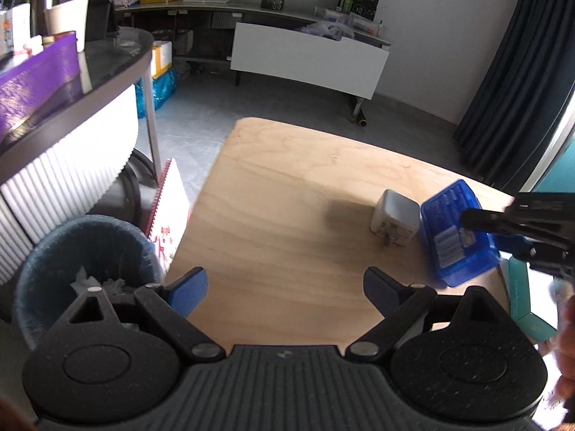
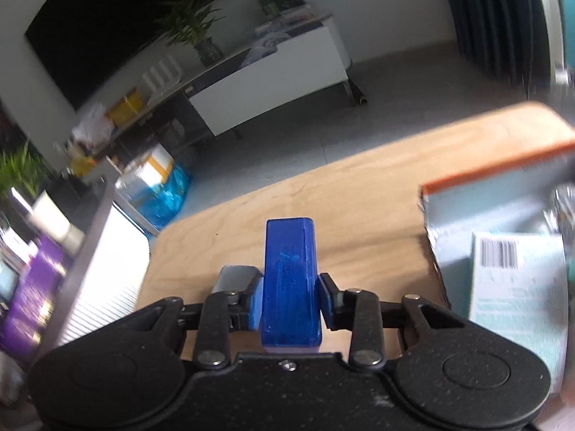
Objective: Organize rigid objects
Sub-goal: 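Grasp the blue rectangular box with right tool while left tool grasps white square plug, then lift the blue box and white plug and move them toward the tray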
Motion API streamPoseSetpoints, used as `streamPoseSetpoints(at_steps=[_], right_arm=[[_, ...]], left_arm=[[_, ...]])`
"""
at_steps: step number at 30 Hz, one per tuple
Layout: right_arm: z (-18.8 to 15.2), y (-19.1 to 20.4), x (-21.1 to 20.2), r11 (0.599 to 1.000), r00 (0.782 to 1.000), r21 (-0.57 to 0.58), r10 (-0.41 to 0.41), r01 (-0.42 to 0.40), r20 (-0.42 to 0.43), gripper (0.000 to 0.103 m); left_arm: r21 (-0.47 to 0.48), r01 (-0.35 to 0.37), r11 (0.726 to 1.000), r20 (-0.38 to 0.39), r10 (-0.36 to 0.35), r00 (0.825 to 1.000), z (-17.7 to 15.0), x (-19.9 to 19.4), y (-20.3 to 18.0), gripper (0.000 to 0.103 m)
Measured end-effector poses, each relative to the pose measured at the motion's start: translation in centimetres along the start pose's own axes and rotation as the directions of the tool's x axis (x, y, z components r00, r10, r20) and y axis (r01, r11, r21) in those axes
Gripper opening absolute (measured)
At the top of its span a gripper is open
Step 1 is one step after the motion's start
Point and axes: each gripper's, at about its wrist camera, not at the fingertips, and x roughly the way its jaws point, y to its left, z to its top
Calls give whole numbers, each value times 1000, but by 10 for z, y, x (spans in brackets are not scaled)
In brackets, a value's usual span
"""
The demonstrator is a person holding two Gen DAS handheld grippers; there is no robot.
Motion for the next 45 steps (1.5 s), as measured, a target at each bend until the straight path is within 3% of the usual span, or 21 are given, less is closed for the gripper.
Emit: streamPoseSetpoints(at_steps=[2, 4, 5, 7, 10, 14, 20, 22, 25, 26, 27, 28, 36, 38, 45], right_arm=[[5, -27, -2, 985, 994, 142, 102, -96, -33, 40], [7, -38, -8, 986, 998, 157, 59, -52, -39, 47], [7, -38, -11, 992, 999, 123, 13, -9, -32, 51], [8, -30, -21, 998, 998, 20, -54, 54, 7, 72], [3, -10, -28, 983, 993, -142, -110, 116, 44, 78], [-12, 12, -26, 942, 988, -297, -144, 155, 60, 80], [-29, 24, -16, 903, 979, -380, -184, 202, 84, 82], [-28, 21, -11, 907, 978, -366, -194, 209, 78, 82], [-27, 21, -3, 907, 978, -367, -194, 208, 76, 83], [-27, 21, 0, 908, 979, -366, -191, 206, 77, 84], [-26, 19, 2, 911, 978, -356, -191, 206, 79, 86], [-26, 19, 6, 909, 975, -351, -209, 223, 77, 86], [-25, 21, 34, 902, 967, -353, -252, 250, 40, 89], [-24, 20, 36, 908, 970, -342, -239, 242, 52, 74], [-31, 28, 19, 920, 987, -358, -151, 159, 51, 74]], left_arm=[[1, 17, 1000, -1, -17, 1000, 0, 4, -5, 96], [15, 24, 1000, -6, -24, 1000, 2, 8, -12, 96], [24, 28, 999, -7, -28, 1000, 3, 10, -16, 96], [45, 29, 999, 1, -29, 1000, 7, 13, -24, 97], [88, 33, 996, 5, -33, 999, 15, 23, -37, 98], [165, 22, 986, 4, -23, 1000, 25, 42, -57, 101], [229, 5, 973, -7, -4, 1000, 27, 71, -71, 101], [249, 6, 969, -3, -5, 1000, 26, 76, -71, 98], [302, 6, 953, 34, -17, 999, 25, 75, -74, 80], [291, 8, 957, 41, -21, 999, 25, 73, -71, 69], [279, 10, 960, 47, -24, 999, 26, 71, -68, 49], [275, 0, 961, 48, -13, 999, 28, 69, -66, 42], [230, -12, 973, 39, 3, 999, 24, 57, -51, 42], [221, -15, 975, 46, 4, 999, 22, 50, -48, 42], [198, -36, 980, 52, 26, 998, 13, 28, -46, 42]])
